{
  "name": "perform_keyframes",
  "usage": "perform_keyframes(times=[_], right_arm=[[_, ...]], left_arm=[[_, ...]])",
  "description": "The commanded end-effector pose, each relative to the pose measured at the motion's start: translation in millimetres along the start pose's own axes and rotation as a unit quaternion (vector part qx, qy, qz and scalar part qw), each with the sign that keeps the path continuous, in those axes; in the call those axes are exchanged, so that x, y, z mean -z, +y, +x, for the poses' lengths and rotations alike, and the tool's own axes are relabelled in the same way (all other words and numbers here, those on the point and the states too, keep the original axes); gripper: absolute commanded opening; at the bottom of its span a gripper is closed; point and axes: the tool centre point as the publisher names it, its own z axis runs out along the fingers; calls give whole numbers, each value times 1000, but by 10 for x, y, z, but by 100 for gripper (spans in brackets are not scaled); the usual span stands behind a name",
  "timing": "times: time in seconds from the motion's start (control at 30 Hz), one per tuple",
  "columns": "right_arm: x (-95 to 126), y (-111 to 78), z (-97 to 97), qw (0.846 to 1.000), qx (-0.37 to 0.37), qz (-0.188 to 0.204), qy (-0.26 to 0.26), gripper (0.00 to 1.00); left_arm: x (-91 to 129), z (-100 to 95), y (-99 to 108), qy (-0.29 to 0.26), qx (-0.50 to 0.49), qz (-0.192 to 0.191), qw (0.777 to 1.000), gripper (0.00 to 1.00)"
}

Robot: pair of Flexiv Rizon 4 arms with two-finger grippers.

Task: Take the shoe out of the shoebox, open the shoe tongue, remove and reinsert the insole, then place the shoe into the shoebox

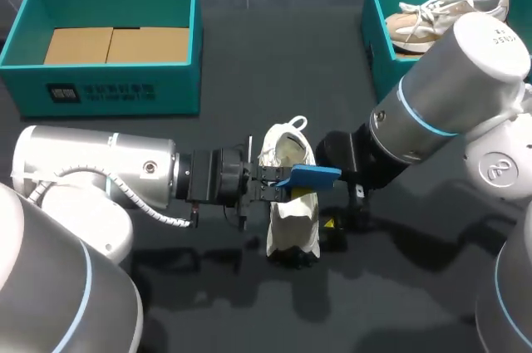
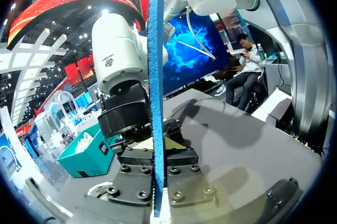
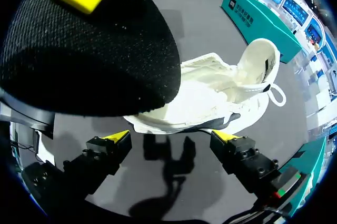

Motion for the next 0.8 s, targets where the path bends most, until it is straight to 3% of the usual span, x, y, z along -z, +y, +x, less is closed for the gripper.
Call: perform_keyframes(times=[0.03, 0.23, 0.8], right_arm=[[-82, -43, -61, 1000, 1, -11, 7, 100], [-98, -26, -33, 999, 6, -31, 7, 100], [-117, 84, 20, 999, 27, -37, 22, 100]], left_arm=[[-20, 30, 43, -3, -1, 6, 1000, 0], [4, 28, 29, -6, -7, 13, 1000, 0], [-31, 56, 40, -4, -16, 22, 1000, 0]])
